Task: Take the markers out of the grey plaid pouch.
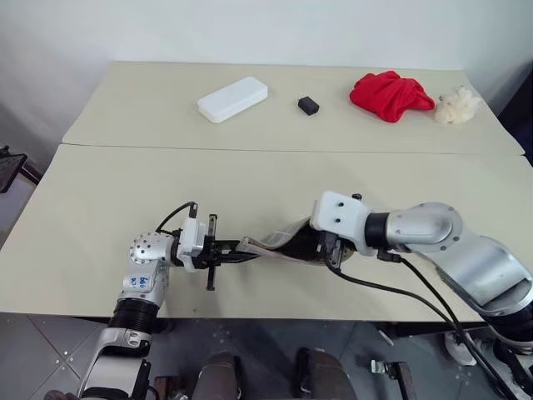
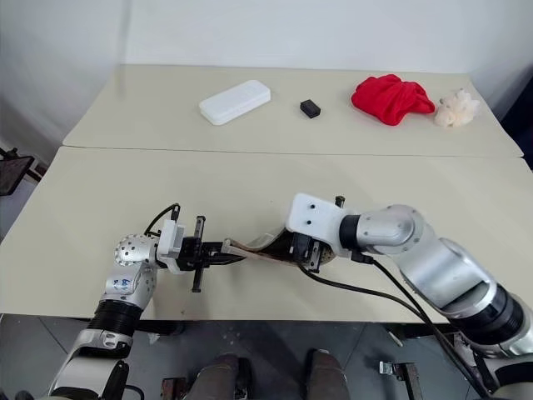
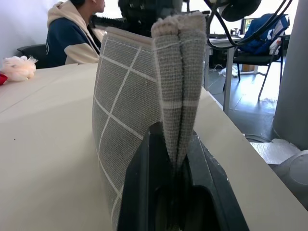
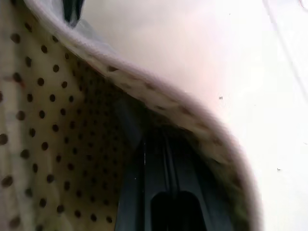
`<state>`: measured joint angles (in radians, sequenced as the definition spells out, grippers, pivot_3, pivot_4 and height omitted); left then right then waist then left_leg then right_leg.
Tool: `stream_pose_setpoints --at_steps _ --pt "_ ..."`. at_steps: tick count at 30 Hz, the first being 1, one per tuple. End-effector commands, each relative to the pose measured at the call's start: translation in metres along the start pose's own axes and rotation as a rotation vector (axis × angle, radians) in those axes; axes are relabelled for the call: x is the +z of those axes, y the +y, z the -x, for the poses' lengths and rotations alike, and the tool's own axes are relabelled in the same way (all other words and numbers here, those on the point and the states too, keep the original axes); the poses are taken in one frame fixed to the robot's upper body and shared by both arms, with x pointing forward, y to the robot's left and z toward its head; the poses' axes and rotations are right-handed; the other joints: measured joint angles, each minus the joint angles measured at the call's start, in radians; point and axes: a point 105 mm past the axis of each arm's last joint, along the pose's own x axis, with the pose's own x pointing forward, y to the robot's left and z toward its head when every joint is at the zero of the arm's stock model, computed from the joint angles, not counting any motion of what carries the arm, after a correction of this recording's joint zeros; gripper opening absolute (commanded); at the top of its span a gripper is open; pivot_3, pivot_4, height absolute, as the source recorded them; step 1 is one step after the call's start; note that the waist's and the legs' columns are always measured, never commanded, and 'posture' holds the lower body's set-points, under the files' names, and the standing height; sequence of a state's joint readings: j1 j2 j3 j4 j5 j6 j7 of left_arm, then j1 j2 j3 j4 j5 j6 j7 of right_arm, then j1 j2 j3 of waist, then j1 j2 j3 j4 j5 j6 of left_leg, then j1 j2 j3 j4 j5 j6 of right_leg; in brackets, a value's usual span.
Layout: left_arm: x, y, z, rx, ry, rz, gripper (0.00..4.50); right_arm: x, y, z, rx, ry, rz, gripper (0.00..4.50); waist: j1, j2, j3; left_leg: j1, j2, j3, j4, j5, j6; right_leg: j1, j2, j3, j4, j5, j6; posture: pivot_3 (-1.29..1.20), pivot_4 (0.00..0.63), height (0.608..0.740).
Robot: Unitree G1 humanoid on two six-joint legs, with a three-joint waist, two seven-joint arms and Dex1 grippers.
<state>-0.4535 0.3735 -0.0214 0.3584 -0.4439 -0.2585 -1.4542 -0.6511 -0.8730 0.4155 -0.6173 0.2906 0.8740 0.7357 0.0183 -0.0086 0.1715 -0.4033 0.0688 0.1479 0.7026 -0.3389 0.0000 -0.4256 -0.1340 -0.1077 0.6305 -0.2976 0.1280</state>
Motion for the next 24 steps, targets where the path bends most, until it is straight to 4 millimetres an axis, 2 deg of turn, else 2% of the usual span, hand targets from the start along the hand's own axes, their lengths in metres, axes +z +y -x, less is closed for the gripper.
stream_pose_setpoints --at_steps 1,2,3,4,10,16,24 --pt "0.006 -0.001 -0.002 -0.014 -0.002 -0.021 0.00 0.008 0.002 0.001 -0.018 -0.015 0.045 0.03 0.000 0.000 0.000 0.000 0.000 0.000 0.000 0.000 0.000 0.000 0.000 0.000 0.000 0.000 0.000 0.00 0.150 0.740" --pt "0.006 0.000 -0.002 -0.011 -0.002 -0.020 0.00 0.008 0.002 0.001 -0.018 -0.017 0.042 0.03 0.000 0.000 0.000 0.000 0.000 0.000 0.000 0.000 0.000 0.000 0.000 0.000 0.000 0.000 0.000 0.00 0.150 0.740" --pt "0.006 0.000 -0.002 -0.009 -0.002 -0.019 0.00 0.008 0.000 0.000 -0.036 -0.022 0.043 0.38 0.000 0.000 0.000 0.000 0.000 0.000 0.000 0.000 0.000 0.000 0.000 0.000 0.000 0.000 0.000 0.00 0.150 0.740" --pt "0.006 0.001 -0.002 -0.003 -0.005 -0.017 0.00 0.007 0.001 0.000 -0.027 -0.020 0.035 0.52 0.000 0.000 0.000 0.000 0.000 0.000 0.000 0.000 0.000 0.000 0.000 0.000 0.000 0.000 0.000 0.00 0.150 0.740" --pt "0.010 0.007 -0.002 0.030 -0.032 0.005 0.00 0.006 -0.006 0.005 -0.070 -0.010 0.128 2.48 0.000 0.000 0.000 0.000 0.000 0.000 0.000 0.000 0.000 0.000 0.000 0.000 0.000 0.000 0.000 0.00 0.150 0.740" --pt "0.016 0.014 -0.002 0.062 -0.061 0.033 0.00 0.010 -0.010 0.011 -0.082 -0.010 0.219 2.48 -0.002 0.000 0.000 0.000 0.000 0.000 0.000 0.000 0.000 0.000 0.000 0.000 0.000 0.000 0.000 0.00 0.150 0.740" --pt "0.019 0.014 -0.009 0.047 -0.078 0.064 0.00 -0.002 -0.011 -0.004 -0.102 0.034 0.283 2.48 -0.005 0.000 0.000 0.000 0.000 0.000 0.000 0.000 0.000 0.000 0.000 0.000 -0.001 0.000 0.000 0.00 0.150 0.740"
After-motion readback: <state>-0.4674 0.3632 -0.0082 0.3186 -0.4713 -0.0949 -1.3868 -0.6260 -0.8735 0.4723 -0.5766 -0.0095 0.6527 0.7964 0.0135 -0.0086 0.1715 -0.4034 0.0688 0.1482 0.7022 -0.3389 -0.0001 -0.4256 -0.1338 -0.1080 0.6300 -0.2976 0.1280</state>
